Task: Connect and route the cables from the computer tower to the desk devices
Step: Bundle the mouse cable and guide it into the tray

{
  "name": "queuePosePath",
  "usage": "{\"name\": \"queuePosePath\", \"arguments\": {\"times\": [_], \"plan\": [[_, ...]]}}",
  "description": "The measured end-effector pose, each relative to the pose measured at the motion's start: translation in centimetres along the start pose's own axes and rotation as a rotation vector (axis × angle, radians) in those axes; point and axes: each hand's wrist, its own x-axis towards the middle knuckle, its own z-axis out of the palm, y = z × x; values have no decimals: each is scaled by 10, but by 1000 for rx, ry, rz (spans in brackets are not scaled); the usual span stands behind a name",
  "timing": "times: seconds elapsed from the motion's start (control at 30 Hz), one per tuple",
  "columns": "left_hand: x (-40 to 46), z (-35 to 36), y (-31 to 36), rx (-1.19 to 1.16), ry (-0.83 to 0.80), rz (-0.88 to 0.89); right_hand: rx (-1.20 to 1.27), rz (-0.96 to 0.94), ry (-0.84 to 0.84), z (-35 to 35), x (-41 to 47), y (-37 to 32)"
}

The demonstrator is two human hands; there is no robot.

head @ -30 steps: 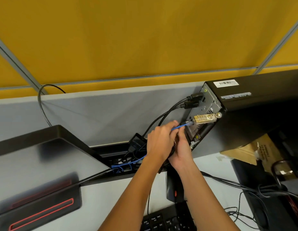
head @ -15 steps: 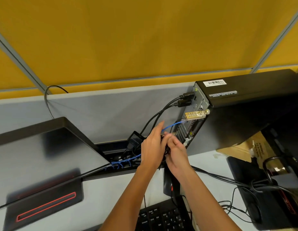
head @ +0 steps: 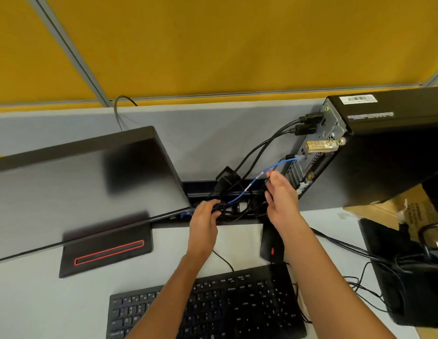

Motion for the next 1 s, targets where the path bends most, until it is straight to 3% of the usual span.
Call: {"name": "queuePosePath", "arguments": {"times": [0.1,0.13,0.2,0.27,0.33,0.4,0.53,0.63,0.87,1.0], "plan": [[5,-8,-1,-38,22,40,-383,-324,159,-14,-16,26],[6,-9,-4,-52,7,71,-539,-522,106,-18,-26,35],[5,-12,-10,-61,-20,140,-912,-805,-218,-14,-39,50],[5,-15,-13,-66,-23,173,-1403,-846,-475,-4,-35,63],[6,-16,-14,-86,-32,147,-1699,-761,-487,1,-22,67],[6,-16,-16,-67,-90,111,-1737,-616,-492,-1,-11,61],[5,-16,-22,-128,-150,-54,-1938,-503,-793,-5,-11,63],[6,-21,-20,-239,-78,-163,-2048,-532,-802,-6,-13,71],[7,-36,-33,-391,-81,-329,-1782,-763,-878,-3,-14,53],[8,-44,-45,-381,-81,-379,-1759,-888,-784,-1,-12,21]]}}
